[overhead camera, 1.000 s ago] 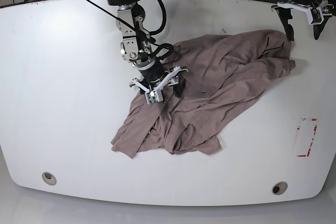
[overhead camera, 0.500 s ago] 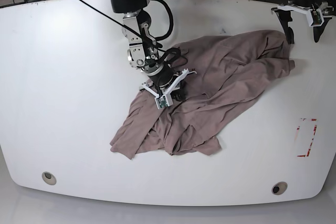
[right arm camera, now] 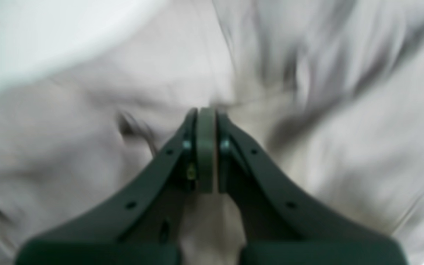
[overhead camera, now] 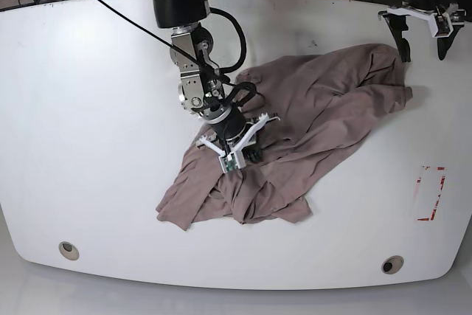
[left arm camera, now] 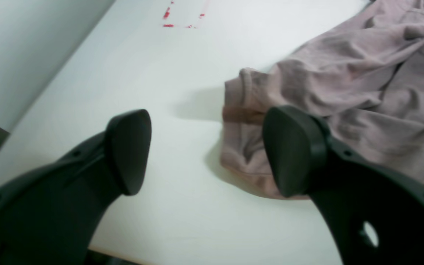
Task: Fold the T-shirt properly
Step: 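Move the right gripper over the shirt's bunched edge and descend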
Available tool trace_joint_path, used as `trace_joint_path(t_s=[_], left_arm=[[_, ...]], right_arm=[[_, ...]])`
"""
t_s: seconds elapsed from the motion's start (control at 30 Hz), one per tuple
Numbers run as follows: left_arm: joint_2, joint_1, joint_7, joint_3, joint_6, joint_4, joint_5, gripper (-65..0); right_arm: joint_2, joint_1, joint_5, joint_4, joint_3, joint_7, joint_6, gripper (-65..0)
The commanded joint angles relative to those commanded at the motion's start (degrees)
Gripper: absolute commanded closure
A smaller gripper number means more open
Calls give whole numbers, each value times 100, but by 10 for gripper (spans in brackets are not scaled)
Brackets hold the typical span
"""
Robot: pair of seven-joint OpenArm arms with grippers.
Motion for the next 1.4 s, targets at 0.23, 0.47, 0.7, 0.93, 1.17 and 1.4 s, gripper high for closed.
trace_joint_path(t_s=[0.23, 0.47, 0.7, 0.93, 1.17, 1.4], left_arm=[[4, -5, 6, -78, -10, -2, 25, -472], [0, 15, 32, -160, -17, -17, 36, -473], [28, -25, 78, -161, -208, -29, 10, -470], [105, 54, 227, -122, -5, -99, 108, -472], [105, 63, 227, -122, -5, -29, 100, -472], [105, 80, 227, -122, -5, 156, 108, -472]], right_arm=[[276, -340, 57, 1289, 123, -407, 26, -87], [357, -705, 129, 1529, 353, -446, 96, -33], [524, -1327, 105, 1756, 456, -675, 129, -28], [529, -837, -34, 1453, 271, -709, 6, -81], [529, -846, -34, 1497, 271, -726, 6, -81], [529, -881, -34, 1505, 271, -726, 6, -81]])
